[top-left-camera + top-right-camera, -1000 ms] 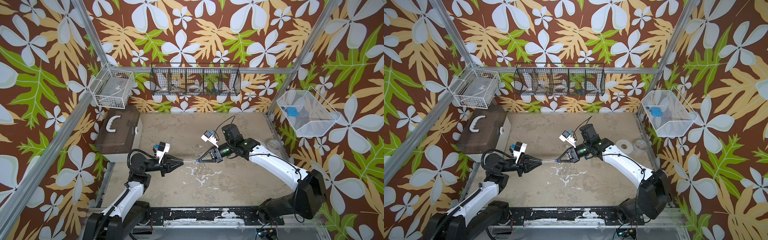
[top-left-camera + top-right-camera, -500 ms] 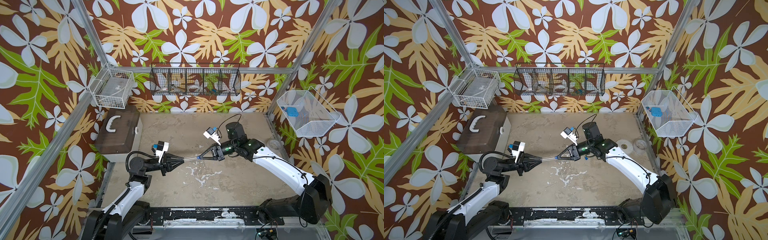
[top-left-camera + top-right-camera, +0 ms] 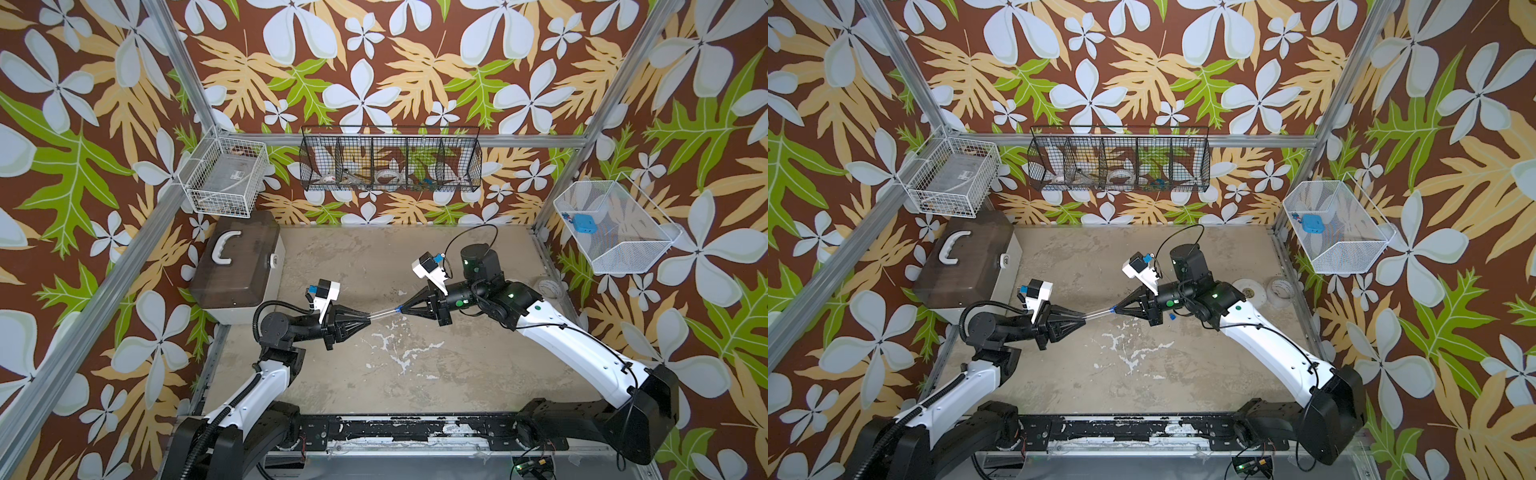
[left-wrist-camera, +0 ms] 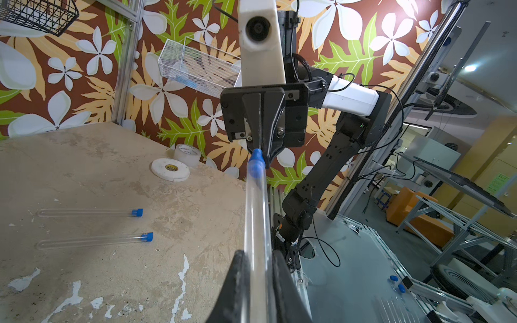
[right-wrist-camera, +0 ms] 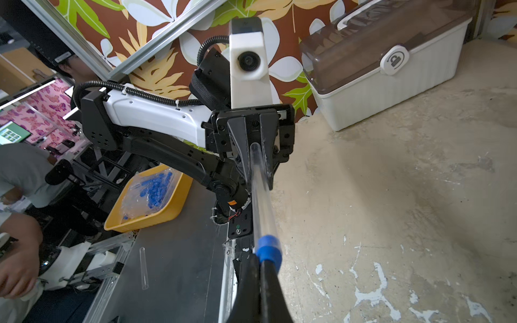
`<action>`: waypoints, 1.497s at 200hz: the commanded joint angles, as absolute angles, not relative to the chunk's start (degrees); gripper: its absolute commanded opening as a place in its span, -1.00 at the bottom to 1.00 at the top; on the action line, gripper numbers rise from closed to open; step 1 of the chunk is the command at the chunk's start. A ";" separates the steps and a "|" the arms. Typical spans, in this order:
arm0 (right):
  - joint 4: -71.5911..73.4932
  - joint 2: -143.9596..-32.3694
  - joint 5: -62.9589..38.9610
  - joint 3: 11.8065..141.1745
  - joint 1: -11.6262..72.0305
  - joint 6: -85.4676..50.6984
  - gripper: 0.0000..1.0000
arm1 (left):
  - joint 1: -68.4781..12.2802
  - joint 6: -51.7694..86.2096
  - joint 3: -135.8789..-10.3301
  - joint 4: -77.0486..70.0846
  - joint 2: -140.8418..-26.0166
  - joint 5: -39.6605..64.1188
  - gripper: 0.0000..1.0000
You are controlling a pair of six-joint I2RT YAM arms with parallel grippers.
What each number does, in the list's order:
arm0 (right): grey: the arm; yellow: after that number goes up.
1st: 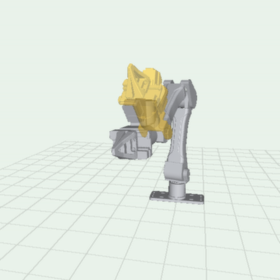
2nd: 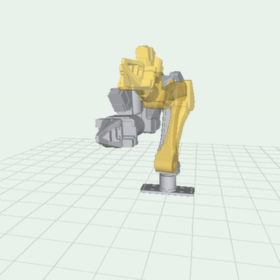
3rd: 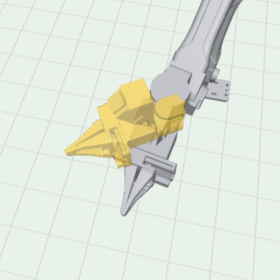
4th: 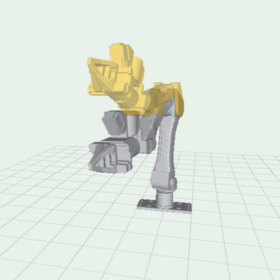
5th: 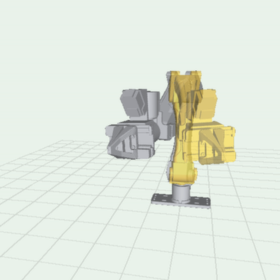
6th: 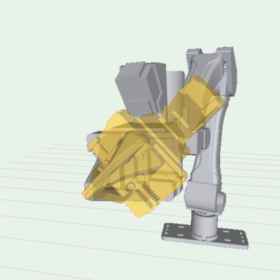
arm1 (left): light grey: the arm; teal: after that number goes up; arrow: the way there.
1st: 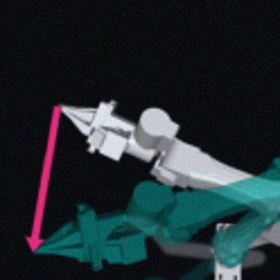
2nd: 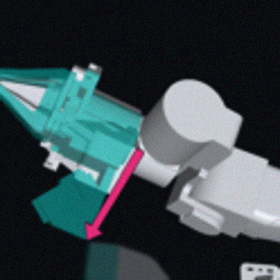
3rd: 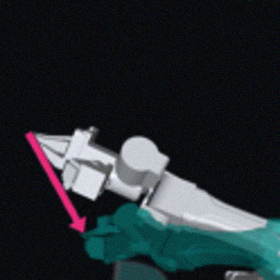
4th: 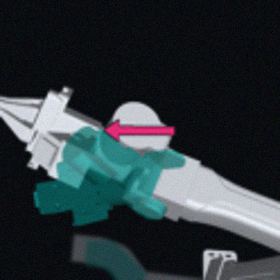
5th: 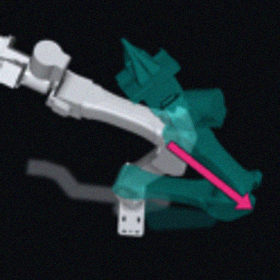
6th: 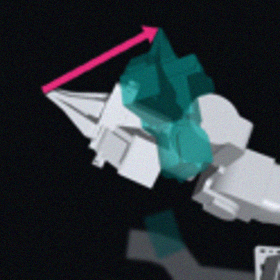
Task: Insert stoppers into test tubes
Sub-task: Insert the stopper into the test tube.
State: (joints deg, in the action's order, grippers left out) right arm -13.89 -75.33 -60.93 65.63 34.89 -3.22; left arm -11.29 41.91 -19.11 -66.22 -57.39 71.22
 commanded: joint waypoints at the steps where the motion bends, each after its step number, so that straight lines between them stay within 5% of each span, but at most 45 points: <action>1: -13.76 -75.35 -59.56 65.35 35.81 5.34 -1.00 | -11.95 43.50 -20.04 -69.43 -57.39 73.83 -1.00; 251: -2.07 -66.07 -52.18 52.39 43.64 42.15 -1.00 | -13.07 50.71 -21.18 -73.70 -56.69 73.06 -1.00; 278: -3.39 -65.64 -50.61 52.66 43.66 41.35 -0.56 | -13.07 50.21 -21.01 -73.60 -56.69 73.13 -1.00; 299: -3.60 -64.55 -49.99 51.94 43.62 40.96 -0.40 | -12.65 49.83 -21.10 -73.30 -56.60 73.47 -1.00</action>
